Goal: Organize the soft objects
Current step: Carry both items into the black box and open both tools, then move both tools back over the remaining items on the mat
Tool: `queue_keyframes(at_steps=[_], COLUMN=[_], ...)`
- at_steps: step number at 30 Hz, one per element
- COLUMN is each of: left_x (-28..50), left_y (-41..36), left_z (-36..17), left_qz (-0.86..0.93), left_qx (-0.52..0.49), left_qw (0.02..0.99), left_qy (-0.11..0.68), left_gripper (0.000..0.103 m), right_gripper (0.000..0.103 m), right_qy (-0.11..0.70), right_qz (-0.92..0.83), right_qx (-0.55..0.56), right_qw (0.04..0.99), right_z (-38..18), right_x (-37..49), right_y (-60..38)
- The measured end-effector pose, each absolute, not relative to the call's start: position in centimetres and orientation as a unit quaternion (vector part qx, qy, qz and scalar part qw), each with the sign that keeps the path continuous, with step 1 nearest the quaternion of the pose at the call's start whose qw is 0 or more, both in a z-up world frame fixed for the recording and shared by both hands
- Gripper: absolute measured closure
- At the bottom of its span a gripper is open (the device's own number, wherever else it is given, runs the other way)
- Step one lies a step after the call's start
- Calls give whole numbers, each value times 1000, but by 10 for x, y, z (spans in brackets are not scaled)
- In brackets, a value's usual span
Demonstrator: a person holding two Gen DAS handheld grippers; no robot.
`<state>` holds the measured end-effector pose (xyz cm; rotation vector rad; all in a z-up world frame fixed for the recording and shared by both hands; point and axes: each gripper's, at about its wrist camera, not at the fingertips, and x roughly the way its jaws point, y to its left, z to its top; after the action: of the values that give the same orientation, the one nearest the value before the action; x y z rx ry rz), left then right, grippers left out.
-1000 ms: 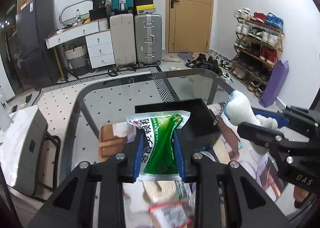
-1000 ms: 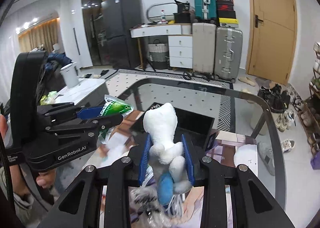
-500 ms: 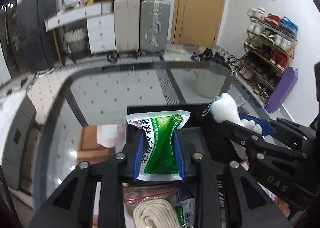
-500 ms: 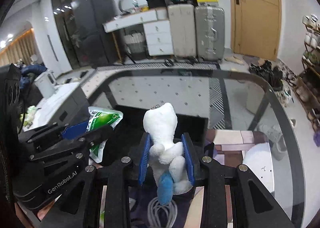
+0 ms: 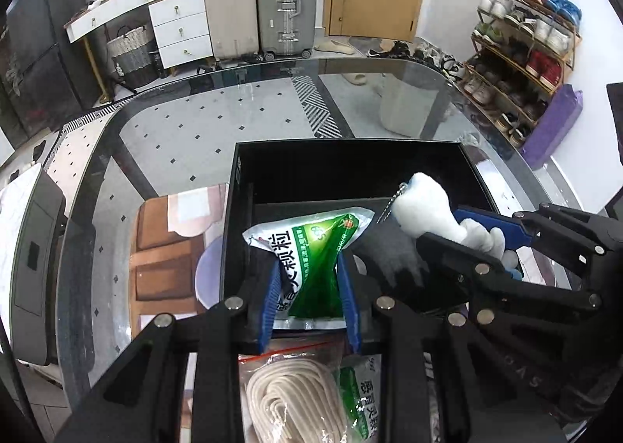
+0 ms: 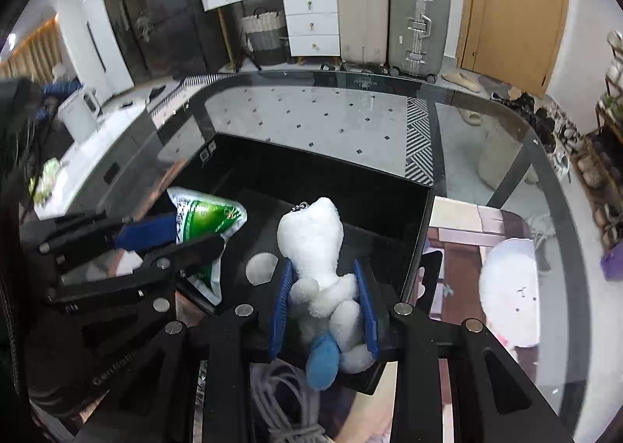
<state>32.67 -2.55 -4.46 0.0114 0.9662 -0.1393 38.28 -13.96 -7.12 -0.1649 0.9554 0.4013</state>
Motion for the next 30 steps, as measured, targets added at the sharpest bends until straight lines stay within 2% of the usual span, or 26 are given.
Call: queue_keyframes(at_steps=[5,11,16,18,19,21,26,28,29,30], left_x=[323,321,315,313,311,309,295,287,282,276], left_y=[-25,-19,-16,-14,-12,-8,0,3,5,7], left_z=[-43,-43,-37,-32,-28,-24,-9,-3,1,5], left_qz=[-64,-65,-68,-59,-62,-69,-63,-58,-59,-62], left_qx=[-3,-12,-7,-4,-6,-11,0,0,-1,-1], left_qw=[874,876,880,884,887,888,895,898,901,904], left_qy=[481,478,469,464,458,454,441,436,430,422], left_gripper=[75,66,63,50,49,47,42,34,24,21], right_gripper=[72,71,67,63,58,56,56,55,55,55], right_qy=[460,466,465,463,461,456,439,432,431,430], right_qz=[199,198,203,201,200,202,209,214,217,222], right_qx=[-76,-82,-78,-78,-76,-67,-62,-65,-65,-67], right_qw=[862,858,858,860,861,864,872,874,873,873], right_z=[-72,-70,-64,-60,-58,-52,-31,-23,-20,-17], right_x=[377,377,371,367,365,361,344,333,329,323], right_y=[-143,-139,-141,-144,-146,-150,-158,-160,-160,-161])
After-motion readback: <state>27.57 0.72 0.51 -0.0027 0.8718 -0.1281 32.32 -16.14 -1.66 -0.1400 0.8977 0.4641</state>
